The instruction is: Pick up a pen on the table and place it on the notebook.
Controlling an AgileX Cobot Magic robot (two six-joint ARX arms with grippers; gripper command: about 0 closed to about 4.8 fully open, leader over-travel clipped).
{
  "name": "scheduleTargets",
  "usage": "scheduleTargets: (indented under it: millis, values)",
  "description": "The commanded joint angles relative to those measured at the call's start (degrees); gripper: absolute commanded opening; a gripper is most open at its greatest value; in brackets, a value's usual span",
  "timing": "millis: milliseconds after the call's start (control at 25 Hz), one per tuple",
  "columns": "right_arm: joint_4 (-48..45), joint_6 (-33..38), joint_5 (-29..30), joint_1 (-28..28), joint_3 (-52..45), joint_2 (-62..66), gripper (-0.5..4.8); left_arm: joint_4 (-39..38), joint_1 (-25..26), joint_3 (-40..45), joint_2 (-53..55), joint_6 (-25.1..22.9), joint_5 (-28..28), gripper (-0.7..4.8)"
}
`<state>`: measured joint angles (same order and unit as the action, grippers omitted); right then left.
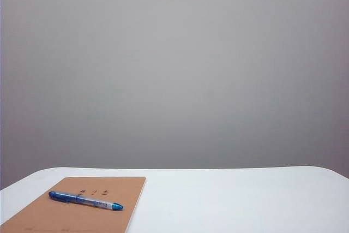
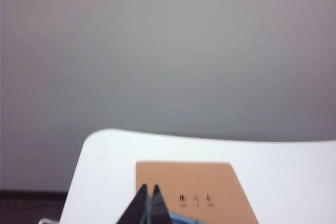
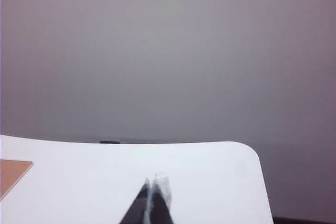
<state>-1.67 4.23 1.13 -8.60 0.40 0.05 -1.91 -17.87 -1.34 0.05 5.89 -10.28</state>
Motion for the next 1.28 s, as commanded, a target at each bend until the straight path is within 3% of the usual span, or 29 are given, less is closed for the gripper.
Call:
scheduleTargets:
  millis: [40,240,400,601,681,761,921,1041,1281]
  values:
    - [0.9,0.3,0.1,0.0,-0.3,0.1,-0.06,1.0,0.1,1.0,0.0,3.3,-0.2,-0.06]
    - [0.9,0.3,0.4,0.0,-0.3,0.0,-0.06,5.0,0.2,1.0,0.0,3.1,3.0,-0.06]
    - [1.0,0.3,1.6,-0.1,-0.3,0.0,-0.06,0.3,3.0,1.0,0.0,1.8,4.0,-0.06]
    - [1.2,0.3,1.6,-0.1,-0.3,0.1,-0.06,2.3,13.7,1.0,0.0,1.9,13.3,-0.06]
    - [1.6,0.3,1.5,-0.1,-0.3,0.1,-0.06,2.9,21.7,1.0,0.0,3.1,22.1,-0.06]
    - [2.0,0.3,1.3,-0.1,-0.3,0.1,-0.06,2.8,25.7,1.0,0.0,3.8,25.5,-0.06]
    - [3.3,0.0,0.8,-0.1,-0.3,0.1,-0.06,1.6,28.5,1.0,0.0,4.2,24.5,-0.06]
    - [4.9,0.0,-0.2,0.0,-0.3,0.1,-0.06,-3.6,26.1,1.0,0.0,3.5,16.4,-0.05]
    - [6.8,0.0,-1.9,0.0,-0.3,0.1,-0.06,-5.2,21.2,1.0,0.0,1.4,15.1,-0.05]
